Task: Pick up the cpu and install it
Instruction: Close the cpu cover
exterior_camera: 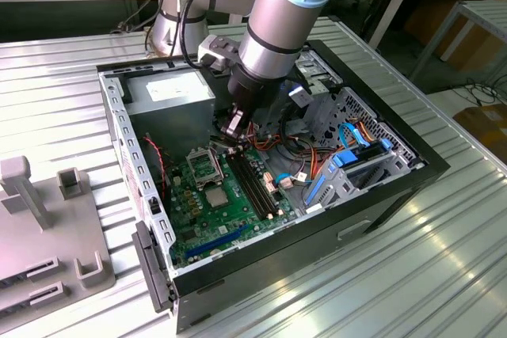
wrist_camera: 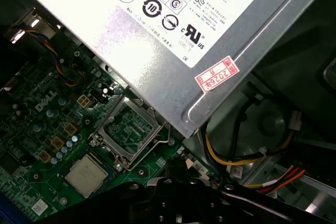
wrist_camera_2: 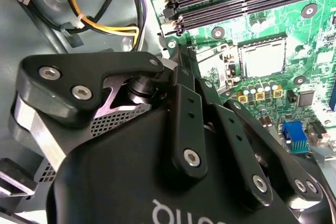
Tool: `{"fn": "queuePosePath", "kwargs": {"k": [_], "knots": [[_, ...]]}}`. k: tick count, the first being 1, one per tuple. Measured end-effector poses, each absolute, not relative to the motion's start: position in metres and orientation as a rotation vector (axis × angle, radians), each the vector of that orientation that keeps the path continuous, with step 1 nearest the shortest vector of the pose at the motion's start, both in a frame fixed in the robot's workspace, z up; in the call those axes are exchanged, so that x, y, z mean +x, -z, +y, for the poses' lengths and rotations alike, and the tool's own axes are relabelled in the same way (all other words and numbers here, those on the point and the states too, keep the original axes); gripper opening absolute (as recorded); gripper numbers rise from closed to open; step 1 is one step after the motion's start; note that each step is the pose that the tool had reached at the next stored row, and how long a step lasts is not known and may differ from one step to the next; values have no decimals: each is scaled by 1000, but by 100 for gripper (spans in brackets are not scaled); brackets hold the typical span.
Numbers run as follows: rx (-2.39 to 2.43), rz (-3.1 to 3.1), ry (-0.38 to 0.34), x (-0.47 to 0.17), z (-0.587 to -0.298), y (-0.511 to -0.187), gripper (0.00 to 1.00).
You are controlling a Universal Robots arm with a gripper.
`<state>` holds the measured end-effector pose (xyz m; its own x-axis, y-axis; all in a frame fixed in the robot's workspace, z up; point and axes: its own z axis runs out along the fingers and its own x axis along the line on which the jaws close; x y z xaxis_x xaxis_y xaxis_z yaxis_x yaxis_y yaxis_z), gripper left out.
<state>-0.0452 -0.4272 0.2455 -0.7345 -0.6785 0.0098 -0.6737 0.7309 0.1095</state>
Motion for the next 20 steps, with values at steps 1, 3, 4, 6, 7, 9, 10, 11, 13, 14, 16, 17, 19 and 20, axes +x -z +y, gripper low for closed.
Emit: {"fn": "queuePosePath", "kwargs": {"k": [1,3,4,6,7,9,10,11,13,14,16,17,19,20], "knots": [[1126,-2876,152,-45,-427,-246,11],[1126,-2876,152,-45,-427,-246,11],[1126,-2876,152,-45,-427,-246,11],[1126,-2876,152,-45,-427,-246,11],[1126,-2876,152,-45,-427,-246,11],[1126,-2876,153,-45,-427,-245,11],[1126,-2876,153,-45,-427,-245,11],[1126,-2877,154,-45,-427,-245,11],[1127,-2878,160,-45,-427,-242,11],[1127,-2878,164,-45,-427,-240,11],[1128,-2880,176,-45,-427,-235,11],[1129,-2881,184,-45,-428,-233,11],[1132,-2886,213,-45,-428,-231,11],[1133,-2887,217,-45,-428,-231,11]]}}
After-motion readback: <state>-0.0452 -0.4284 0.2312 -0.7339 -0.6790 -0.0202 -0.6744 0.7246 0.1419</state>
